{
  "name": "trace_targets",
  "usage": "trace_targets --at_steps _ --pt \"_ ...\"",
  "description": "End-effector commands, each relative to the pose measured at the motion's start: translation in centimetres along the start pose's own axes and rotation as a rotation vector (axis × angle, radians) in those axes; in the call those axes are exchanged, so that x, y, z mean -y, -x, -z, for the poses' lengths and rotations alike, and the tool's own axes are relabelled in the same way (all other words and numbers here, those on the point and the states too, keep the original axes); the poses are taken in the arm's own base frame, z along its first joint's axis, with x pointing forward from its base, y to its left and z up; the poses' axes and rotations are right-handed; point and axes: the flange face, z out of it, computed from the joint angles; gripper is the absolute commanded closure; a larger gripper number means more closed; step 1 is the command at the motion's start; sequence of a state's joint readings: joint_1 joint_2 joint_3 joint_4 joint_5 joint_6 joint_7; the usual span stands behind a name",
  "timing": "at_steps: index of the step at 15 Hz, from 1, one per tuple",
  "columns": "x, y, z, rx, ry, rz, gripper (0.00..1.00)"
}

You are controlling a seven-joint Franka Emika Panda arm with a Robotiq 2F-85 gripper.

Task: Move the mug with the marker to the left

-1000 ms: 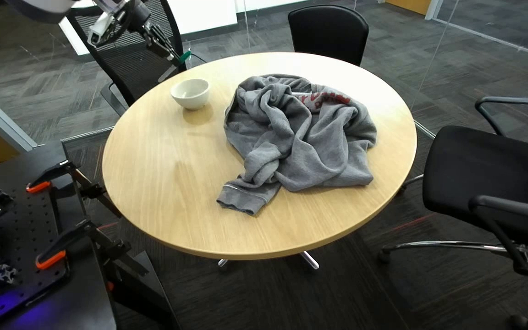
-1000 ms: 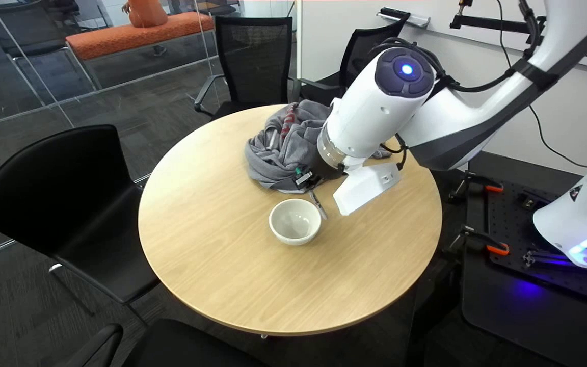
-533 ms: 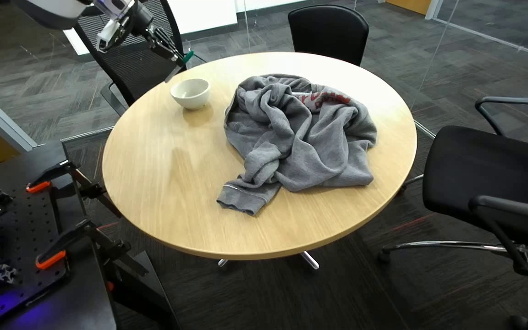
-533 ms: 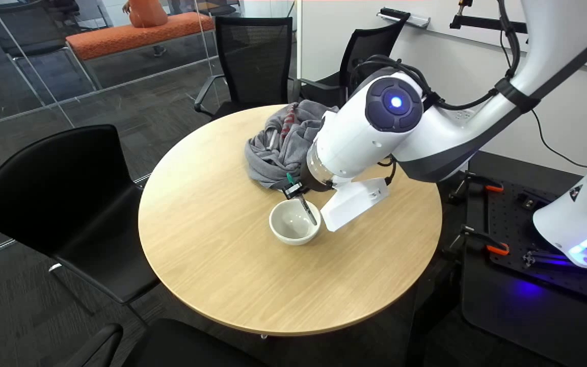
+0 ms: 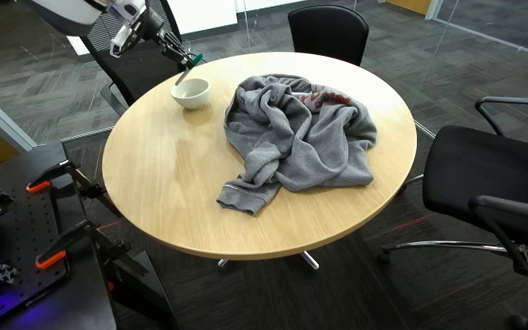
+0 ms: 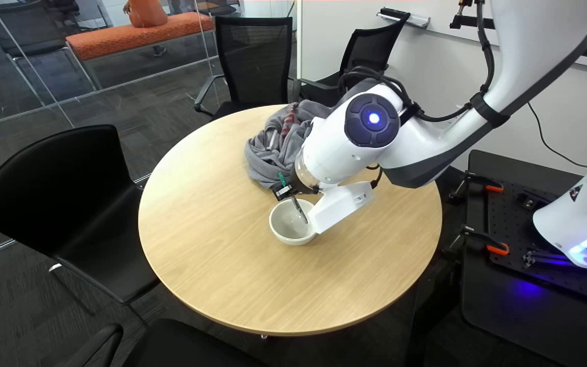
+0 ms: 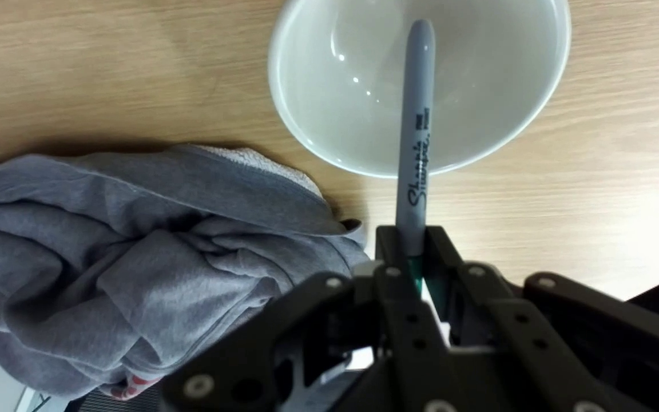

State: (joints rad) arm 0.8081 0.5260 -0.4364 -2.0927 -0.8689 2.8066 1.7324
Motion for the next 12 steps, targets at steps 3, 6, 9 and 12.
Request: trace_targets --at_steps 3,6,9,12 --pt "1.0 -0.2 -1.6 -0.048 0.008 0.015 0.96" --pt "1.2 0.1 -2.2 -0.048 0.013 0.027 0.96" --pt "1.3 0.7 -2.8 -0.042 0.016 0.037 0.96" --pt "1.4 1.4 -3.2 -0.042 0.018 0.053 0.6"
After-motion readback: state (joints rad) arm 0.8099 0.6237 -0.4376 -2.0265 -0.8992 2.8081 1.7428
